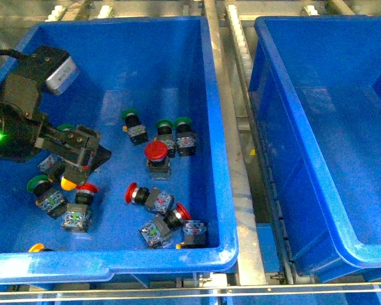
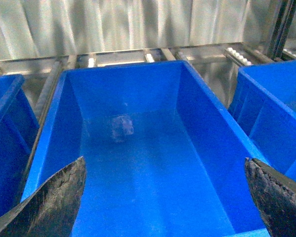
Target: Pick red and yellow buttons and place in box
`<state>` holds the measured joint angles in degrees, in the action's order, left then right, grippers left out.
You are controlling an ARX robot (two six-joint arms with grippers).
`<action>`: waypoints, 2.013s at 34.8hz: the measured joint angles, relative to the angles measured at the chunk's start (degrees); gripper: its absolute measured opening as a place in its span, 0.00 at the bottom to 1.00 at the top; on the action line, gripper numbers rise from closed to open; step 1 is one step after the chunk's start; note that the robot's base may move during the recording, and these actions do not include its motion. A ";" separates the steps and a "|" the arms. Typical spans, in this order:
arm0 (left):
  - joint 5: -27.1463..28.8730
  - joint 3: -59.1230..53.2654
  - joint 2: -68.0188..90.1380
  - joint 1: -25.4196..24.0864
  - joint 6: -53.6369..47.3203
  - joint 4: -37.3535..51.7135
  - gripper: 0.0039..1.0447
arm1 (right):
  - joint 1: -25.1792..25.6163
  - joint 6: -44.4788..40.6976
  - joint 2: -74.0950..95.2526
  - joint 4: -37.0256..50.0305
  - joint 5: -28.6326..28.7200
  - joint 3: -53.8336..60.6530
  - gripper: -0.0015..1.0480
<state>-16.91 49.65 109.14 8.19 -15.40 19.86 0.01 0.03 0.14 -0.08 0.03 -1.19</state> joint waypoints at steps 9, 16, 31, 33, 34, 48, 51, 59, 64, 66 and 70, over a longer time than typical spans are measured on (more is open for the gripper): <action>-2.84 6.34 6.16 1.66 -0.70 -3.21 0.93 | 0.00 0.00 0.00 0.00 0.00 0.00 0.93; -4.98 10.64 10.29 3.43 -2.60 -6.16 0.93 | 0.00 0.00 0.00 0.00 0.00 0.00 0.93; -4.11 17.97 18.16 5.66 -4.02 -6.84 0.93 | 0.00 0.00 0.00 0.00 0.00 0.00 0.93; -4.09 18.40 18.69 5.90 -4.07 -6.84 0.93 | 0.00 0.00 0.00 0.00 0.00 0.00 0.93; -4.09 18.60 18.99 5.99 -4.07 -6.84 0.93 | 0.00 0.00 0.00 0.00 0.00 0.00 0.93; -4.15 22.38 21.57 7.23 -4.17 -6.97 0.93 | 0.00 0.00 0.00 0.00 0.00 0.00 0.93; -4.35 23.12 22.08 7.69 -4.13 -6.97 0.93 | 0.00 0.00 0.00 0.00 0.00 0.00 0.93; -4.79 24.39 22.93 8.26 -4.00 -6.36 0.93 | 0.00 0.00 0.00 0.00 0.00 0.00 0.93; -4.85 25.62 23.47 8.55 -3.82 -6.36 0.93 | 0.00 0.00 0.00 0.00 0.00 0.00 0.93; -5.01 26.14 23.78 8.63 -3.76 -6.36 0.93 | 0.00 0.00 0.00 0.00 0.00 0.00 0.93; -5.03 26.80 24.24 8.70 -3.37 -6.49 0.93 | 0.00 0.00 0.00 0.00 0.00 0.00 0.93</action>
<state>-21.93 76.44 133.38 16.88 -18.76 13.37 0.01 0.03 0.14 -0.08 0.03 -1.19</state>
